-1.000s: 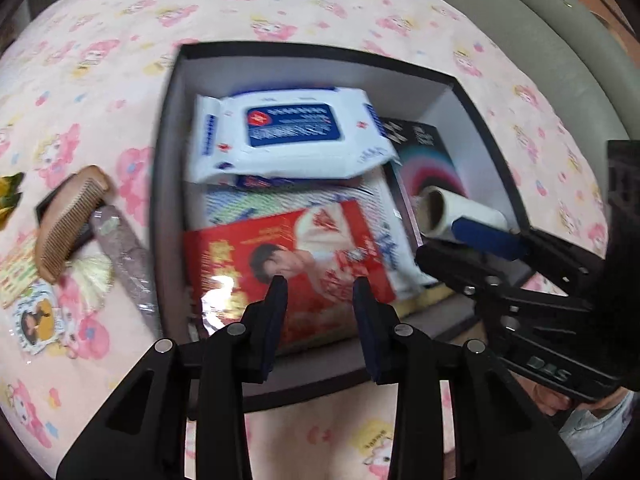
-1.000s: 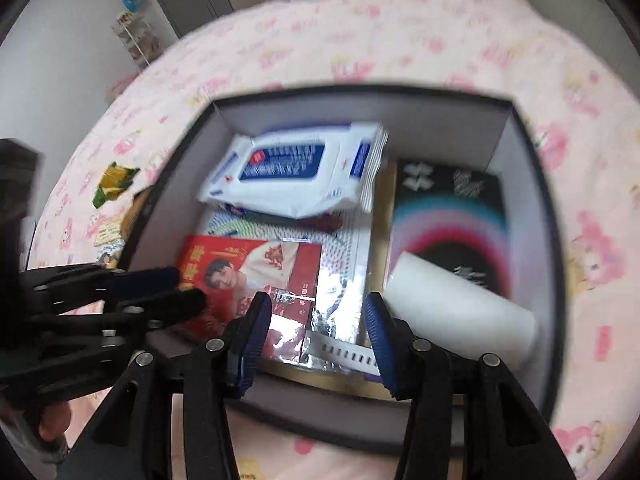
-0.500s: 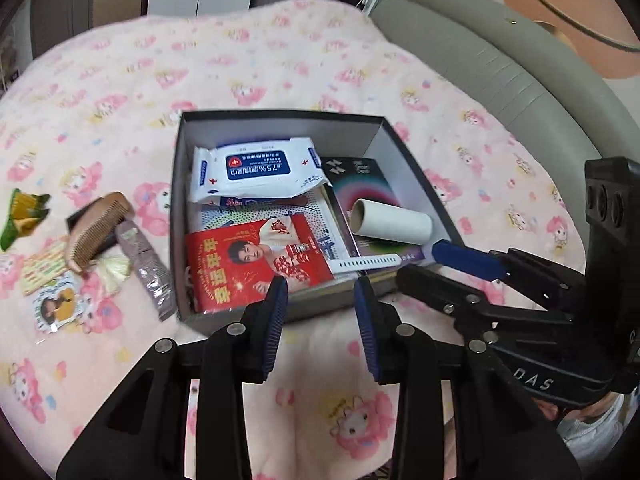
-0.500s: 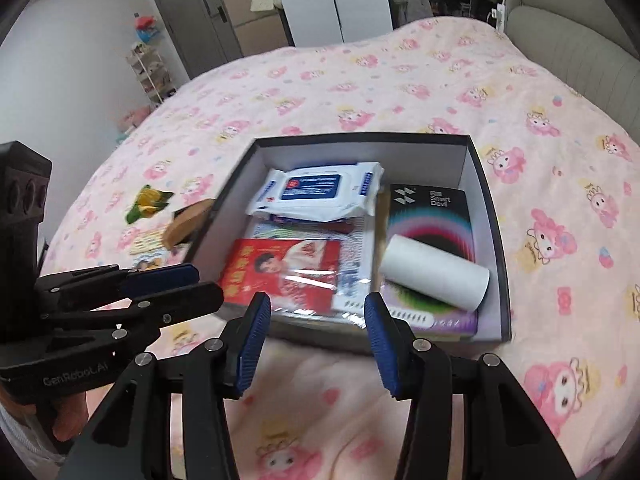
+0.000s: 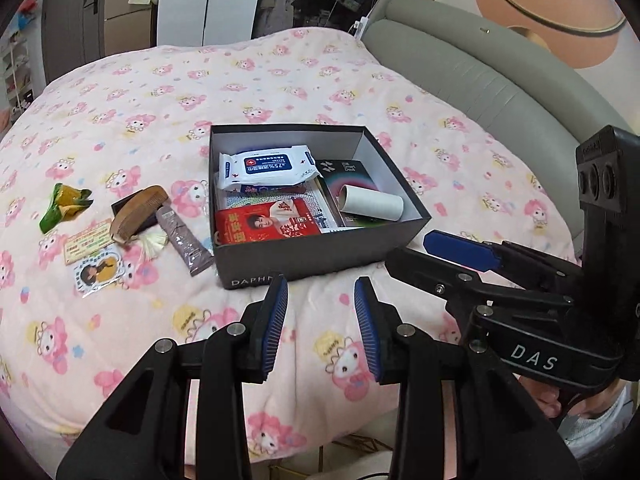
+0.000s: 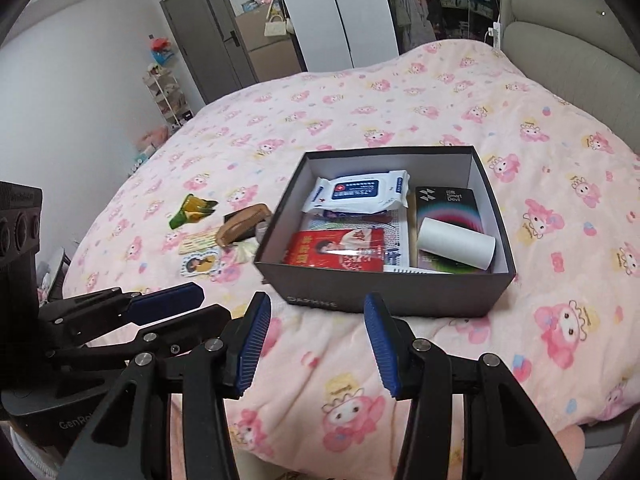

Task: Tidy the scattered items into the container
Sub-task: 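Withdraw the left tool and move it toward the sticker card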

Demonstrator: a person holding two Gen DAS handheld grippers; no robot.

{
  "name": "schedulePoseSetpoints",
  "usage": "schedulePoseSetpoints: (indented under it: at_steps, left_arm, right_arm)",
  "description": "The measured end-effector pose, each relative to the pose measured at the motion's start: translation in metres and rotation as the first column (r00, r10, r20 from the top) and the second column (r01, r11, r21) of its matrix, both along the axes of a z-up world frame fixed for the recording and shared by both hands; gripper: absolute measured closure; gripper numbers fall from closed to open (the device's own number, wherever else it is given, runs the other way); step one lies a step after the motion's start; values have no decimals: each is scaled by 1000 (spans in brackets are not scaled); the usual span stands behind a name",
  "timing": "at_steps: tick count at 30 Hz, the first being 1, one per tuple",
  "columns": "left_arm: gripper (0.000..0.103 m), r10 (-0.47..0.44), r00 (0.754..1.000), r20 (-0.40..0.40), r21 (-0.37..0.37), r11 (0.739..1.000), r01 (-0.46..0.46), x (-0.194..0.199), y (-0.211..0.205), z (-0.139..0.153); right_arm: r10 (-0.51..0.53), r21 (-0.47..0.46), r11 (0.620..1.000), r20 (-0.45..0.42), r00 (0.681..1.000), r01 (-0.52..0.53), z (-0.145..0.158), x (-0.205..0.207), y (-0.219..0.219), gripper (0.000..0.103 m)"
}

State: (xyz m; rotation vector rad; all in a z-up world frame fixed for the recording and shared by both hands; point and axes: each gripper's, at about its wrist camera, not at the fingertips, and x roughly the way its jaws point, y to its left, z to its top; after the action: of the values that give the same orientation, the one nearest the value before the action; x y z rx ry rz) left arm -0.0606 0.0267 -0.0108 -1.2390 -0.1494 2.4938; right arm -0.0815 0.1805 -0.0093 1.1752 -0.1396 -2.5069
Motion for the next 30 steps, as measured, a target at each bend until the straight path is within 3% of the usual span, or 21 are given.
schedulePoseSetpoints:
  at_steps: [9, 15, 23, 30]
  left_arm:
    - [68, 39, 999, -25, -2, 999, -39, 35, -32, 6]
    - [69, 120, 992, -31, 8, 993, -120, 53, -73, 8]
    - [69, 245, 969, -34, 14, 969, -245, 76, -136, 4]
    - [69, 339, 941, -1, 43, 940, -339, 75, -177, -26]
  right_arm:
    - [65, 21, 998, -16, 998, -65, 5, 24, -36, 58]
    - [143, 37, 989, -23, 990, -142, 6, 32, -75, 58]
    - [277, 46, 960, -31, 960, -276, 6, 38, -143, 58]
    - [333, 26, 942, 12, 943, -333, -19, 29, -185, 58]
